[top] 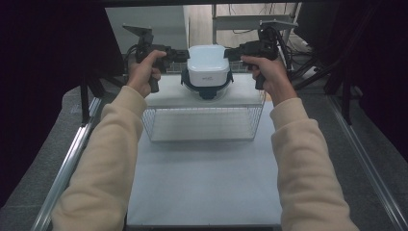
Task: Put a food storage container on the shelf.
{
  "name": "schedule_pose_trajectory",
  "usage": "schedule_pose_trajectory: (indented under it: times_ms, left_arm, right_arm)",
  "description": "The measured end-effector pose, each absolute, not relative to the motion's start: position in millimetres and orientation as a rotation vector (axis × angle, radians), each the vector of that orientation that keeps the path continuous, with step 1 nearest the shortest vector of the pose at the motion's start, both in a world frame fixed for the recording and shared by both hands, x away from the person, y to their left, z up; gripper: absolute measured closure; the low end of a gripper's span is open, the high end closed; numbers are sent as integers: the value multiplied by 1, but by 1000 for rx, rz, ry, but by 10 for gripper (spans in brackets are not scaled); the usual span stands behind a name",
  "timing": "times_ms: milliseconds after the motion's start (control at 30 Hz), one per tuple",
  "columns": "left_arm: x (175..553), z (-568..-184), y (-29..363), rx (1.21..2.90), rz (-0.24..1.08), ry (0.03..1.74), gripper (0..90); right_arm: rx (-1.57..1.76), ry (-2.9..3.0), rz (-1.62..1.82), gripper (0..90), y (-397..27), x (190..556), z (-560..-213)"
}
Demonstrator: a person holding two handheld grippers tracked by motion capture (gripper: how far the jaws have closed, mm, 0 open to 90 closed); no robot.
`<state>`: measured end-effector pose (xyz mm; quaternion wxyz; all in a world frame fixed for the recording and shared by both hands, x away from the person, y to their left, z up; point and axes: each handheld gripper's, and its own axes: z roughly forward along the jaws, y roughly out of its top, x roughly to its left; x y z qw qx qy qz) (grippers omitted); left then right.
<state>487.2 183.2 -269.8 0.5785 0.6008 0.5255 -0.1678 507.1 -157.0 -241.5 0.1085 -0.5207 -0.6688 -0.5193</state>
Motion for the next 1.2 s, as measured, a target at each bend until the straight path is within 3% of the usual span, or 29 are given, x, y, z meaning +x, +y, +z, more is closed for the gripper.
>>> schedule_pose_trajectory:
  times_ms: [33,67,133,167,300,467,633,833,1033,1200]
  left_arm:
    - [486,-269,182,1414,-384,1227,644]
    - [485,-268,181,1422,-363,1230,644]
    - [479,-264,180,1444,-267,1235,517]
    - [473,-261,180,1449,-211,1236,383]
    - [448,-254,187,1468,-73,1195,284]
    - [406,-262,193,1501,-8,1122,244]
    - [352,-294,197,1580,34,1050,235]
    - [301,-346,201,1616,102,1050,242]
    - [261,-402,214,1680,221,1125,242]
    - [248,-431,217,1684,207,1156,253]
  right_arm:
    - [-1532,-1975,-1536,686,-156,504,-241]
    - [-1532,-1975,-1536,686,-156,504,-241]
    - [-1529,-1982,-1609,546,-157,498,-237]
    - [-1508,-2019,-1701,450,-160,487,-228]
    - [-1469,-2204,-1789,356,-168,459,-218]
    - [-1360,-2340,-1854,299,-180,425,-221]
    - [-1251,-2464,-1861,286,-197,377,-248]
    - [-1218,-2582,-1854,260,-222,316,-309]
    - [-1267,-2600,-1805,251,-241,286,-358]
    - [-1319,-2591,-1696,241,-248,274,-402]
